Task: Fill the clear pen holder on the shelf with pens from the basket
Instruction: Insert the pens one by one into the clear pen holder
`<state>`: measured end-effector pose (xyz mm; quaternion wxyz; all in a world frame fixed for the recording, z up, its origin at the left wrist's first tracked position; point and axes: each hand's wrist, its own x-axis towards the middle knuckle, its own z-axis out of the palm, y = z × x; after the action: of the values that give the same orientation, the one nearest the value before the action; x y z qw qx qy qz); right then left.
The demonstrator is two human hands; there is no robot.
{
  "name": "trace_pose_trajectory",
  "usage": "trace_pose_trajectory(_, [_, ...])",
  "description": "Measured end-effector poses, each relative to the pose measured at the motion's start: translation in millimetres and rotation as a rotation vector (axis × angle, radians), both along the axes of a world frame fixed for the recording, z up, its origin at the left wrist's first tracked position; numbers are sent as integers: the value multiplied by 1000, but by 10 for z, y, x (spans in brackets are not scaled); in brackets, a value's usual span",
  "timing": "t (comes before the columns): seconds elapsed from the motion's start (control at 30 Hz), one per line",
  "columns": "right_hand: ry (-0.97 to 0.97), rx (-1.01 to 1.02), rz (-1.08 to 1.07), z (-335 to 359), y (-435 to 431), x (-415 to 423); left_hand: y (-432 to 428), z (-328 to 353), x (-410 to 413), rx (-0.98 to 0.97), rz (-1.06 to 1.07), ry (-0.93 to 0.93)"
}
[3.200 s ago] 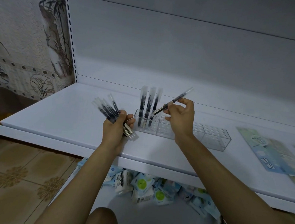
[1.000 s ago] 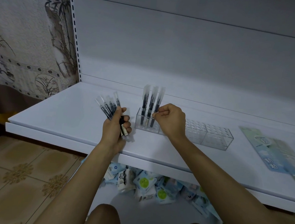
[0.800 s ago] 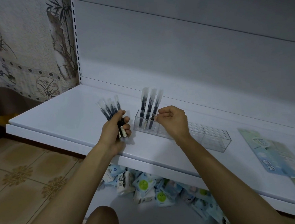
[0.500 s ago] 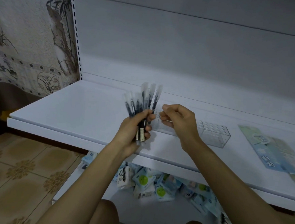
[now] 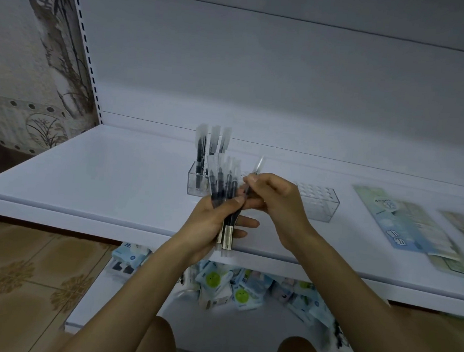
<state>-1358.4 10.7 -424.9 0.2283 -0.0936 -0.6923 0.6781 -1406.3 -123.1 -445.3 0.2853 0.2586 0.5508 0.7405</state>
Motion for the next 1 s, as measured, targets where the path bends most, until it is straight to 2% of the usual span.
trace_pose_trajectory(0.2, [21,-97,-163,25,103,-44,19,-66,-112,-15,191,-38])
trace_pose_trajectory(0.37, [82,-284,-210,67,209,-142,-80,-76,-356,17,407,96])
trace_pose_trajectory(0.5, [118,-341,-195,78,275,-281,-154,-44,-554,51,479,215])
trace_pose_trajectory(0.73, [124,-189,-129,188,219,-564,-164,-196,-724,4,482,303])
trace_pose_trajectory(0.9, [69,74,-211,210,166,-849,-160,-200,-721,-1,456,277])
trace_pose_trajectory(1.0, [70,127,-248,155,150,-982,-169,-215,-759,-24,477,267])
